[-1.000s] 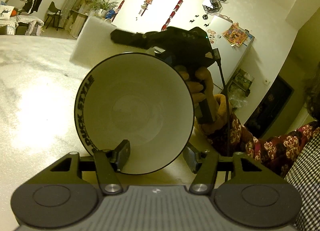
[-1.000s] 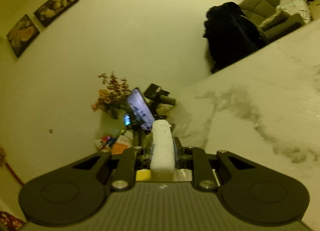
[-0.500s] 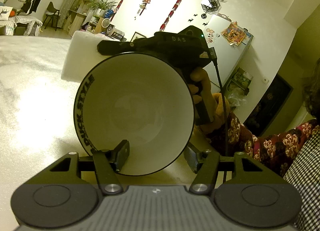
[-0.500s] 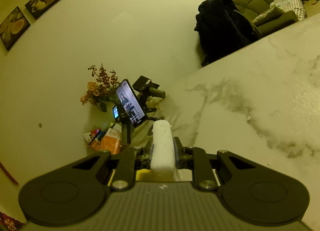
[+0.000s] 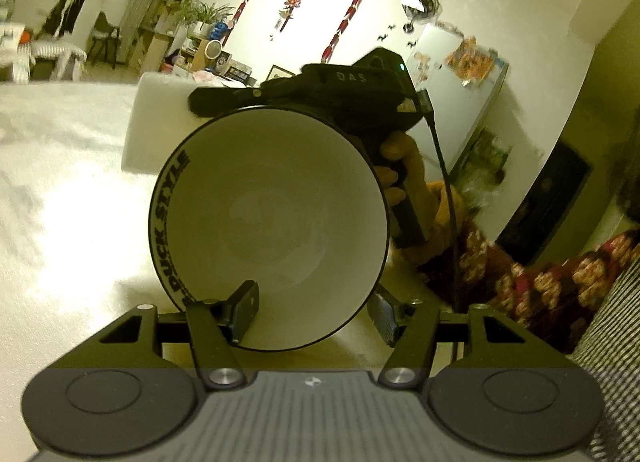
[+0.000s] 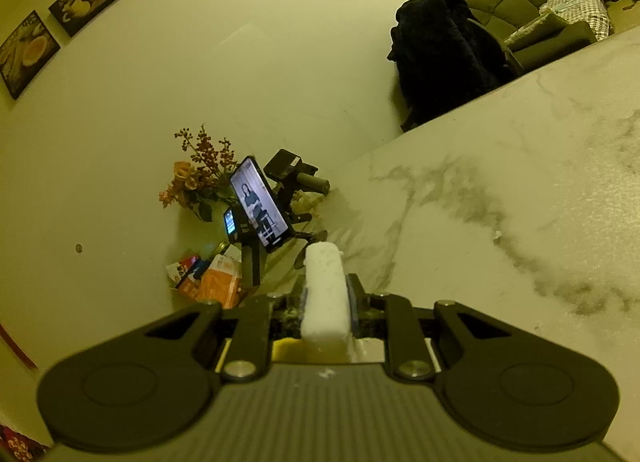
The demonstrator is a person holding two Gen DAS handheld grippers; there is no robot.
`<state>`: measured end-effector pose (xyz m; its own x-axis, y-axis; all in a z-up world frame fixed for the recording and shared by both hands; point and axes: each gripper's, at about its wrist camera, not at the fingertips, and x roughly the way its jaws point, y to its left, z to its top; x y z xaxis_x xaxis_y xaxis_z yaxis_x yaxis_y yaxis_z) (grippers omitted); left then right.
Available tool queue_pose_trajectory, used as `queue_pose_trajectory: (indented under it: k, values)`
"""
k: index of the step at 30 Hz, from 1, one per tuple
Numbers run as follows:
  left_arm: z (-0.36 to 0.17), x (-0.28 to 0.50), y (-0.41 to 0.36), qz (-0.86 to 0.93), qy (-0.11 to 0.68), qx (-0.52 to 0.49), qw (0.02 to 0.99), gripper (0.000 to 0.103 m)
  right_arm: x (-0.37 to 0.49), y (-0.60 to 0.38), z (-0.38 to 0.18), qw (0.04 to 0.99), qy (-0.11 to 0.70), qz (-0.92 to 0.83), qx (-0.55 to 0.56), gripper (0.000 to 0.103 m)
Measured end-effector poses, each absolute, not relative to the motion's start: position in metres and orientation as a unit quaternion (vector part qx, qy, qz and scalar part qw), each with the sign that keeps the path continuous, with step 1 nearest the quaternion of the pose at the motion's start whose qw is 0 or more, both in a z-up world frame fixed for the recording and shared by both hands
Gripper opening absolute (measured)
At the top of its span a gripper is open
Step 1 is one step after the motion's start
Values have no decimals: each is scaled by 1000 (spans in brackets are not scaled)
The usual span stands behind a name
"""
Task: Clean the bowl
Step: 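Scrub the sponge along the bowl's outer wall near the rim with the right tool, then tilt the yellow bowl with the left tool while the right tool lifts the sponge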
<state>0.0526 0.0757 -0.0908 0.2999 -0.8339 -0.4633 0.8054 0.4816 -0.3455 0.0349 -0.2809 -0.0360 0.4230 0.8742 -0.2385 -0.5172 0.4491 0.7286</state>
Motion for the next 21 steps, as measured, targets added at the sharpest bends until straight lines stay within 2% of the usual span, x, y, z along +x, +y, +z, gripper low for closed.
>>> queue_pose_trajectory:
  k: [11,17,21]
  values:
    - [-78,34,43,-440,323,19,837,60,34,-277,-37,795,314,438,278,22]
    - [-82,19,45,-400,285,73,868,60,30,-276,-35,785,307,461,278,22]
    - [-87,22,38,-343,262,137,892,55,30,-274,-35,783,308,463,278,22]
